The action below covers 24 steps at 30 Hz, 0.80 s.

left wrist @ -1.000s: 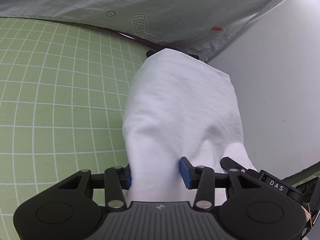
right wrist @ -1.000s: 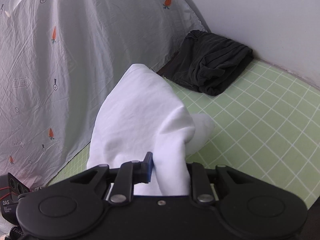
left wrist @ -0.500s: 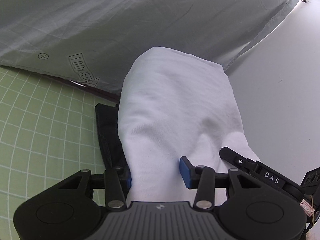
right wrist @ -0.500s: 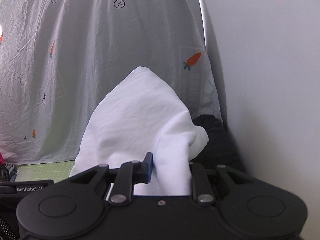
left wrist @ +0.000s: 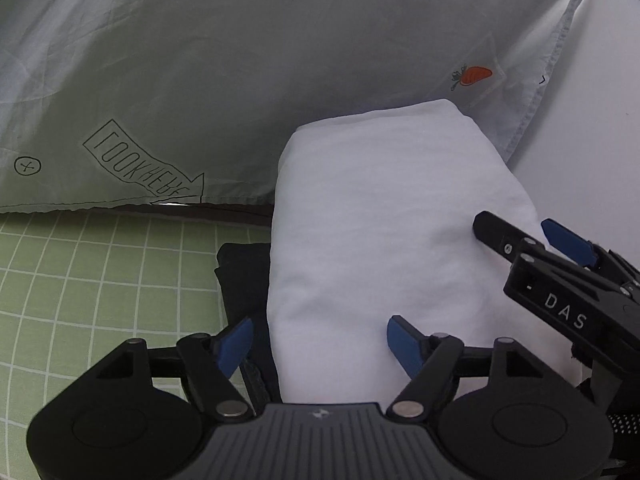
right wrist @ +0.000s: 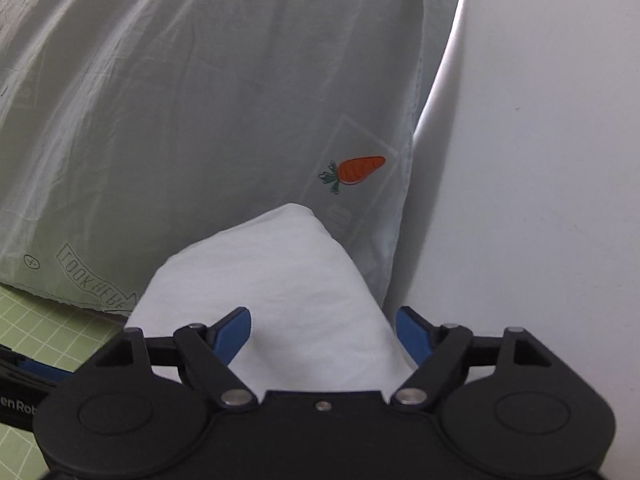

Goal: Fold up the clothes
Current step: 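Carry the bundle with both tools onto the black garment by the wall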

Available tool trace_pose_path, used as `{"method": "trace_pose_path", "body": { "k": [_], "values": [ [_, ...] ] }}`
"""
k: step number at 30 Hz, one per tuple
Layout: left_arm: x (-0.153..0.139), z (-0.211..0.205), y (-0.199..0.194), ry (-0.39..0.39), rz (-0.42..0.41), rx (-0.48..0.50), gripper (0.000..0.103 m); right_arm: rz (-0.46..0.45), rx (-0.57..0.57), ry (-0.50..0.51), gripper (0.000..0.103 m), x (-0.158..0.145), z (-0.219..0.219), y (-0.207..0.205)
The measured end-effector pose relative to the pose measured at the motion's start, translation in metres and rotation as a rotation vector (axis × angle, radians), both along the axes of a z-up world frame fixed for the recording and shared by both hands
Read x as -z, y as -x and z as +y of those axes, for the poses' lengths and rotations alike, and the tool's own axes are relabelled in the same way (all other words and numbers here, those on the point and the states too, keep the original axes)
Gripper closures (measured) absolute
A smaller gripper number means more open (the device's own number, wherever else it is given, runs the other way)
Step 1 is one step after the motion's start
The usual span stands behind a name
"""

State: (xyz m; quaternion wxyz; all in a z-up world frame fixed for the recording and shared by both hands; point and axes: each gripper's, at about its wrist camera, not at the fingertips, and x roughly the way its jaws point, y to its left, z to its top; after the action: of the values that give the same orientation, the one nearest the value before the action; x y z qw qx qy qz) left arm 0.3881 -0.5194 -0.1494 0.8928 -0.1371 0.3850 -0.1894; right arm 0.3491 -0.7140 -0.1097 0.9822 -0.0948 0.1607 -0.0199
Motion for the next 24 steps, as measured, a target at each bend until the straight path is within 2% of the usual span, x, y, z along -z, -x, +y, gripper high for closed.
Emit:
{"method": "trace_pose_path", "body": {
  "k": [4, 8, 12, 15, 18, 21, 23, 24],
  "values": [
    [0.010, 0.004, -0.009, 0.011, 0.037, -0.001, 0.015, 0.068, 0.013, -0.006, 0.024, 0.024, -0.008, -0.017],
    [-0.005, 0.001, 0.001, -0.063, -0.017, -0.004, 0.016, 0.088, 0.022, -0.020, 0.024, 0.019, -0.006, -0.017],
    [-0.037, 0.012, 0.025, -0.066, -0.088, -0.005, 0.016, 0.085, 0.044, -0.024, 0.019, 0.003, 0.006, 0.003],
    [-0.070, 0.025, 0.059, -0.092, -0.184, -0.010, 0.015, 0.086, 0.077, -0.098, 0.015, -0.017, 0.015, 0.035],
    [-0.104, 0.041, 0.104, -0.106, -0.309, -0.001, 0.003, 0.057, 0.130, -0.142, 0.001, -0.039, 0.026, 0.081],
    [-0.130, 0.055, 0.153, -0.119, -0.426, 0.032, 0.000, 0.028, 0.144, -0.149, 0.001, -0.056, 0.042, 0.128],
    [-0.140, 0.061, 0.185, -0.128, -0.480, 0.070, 0.000, 0.063, 0.126, -0.169, 0.000, -0.062, 0.052, 0.155],
    [-0.144, 0.062, 0.199, -0.135, -0.479, 0.090, 0.000, 0.084, 0.116, -0.183, 0.000, -0.065, 0.057, 0.168]
  ]
}}
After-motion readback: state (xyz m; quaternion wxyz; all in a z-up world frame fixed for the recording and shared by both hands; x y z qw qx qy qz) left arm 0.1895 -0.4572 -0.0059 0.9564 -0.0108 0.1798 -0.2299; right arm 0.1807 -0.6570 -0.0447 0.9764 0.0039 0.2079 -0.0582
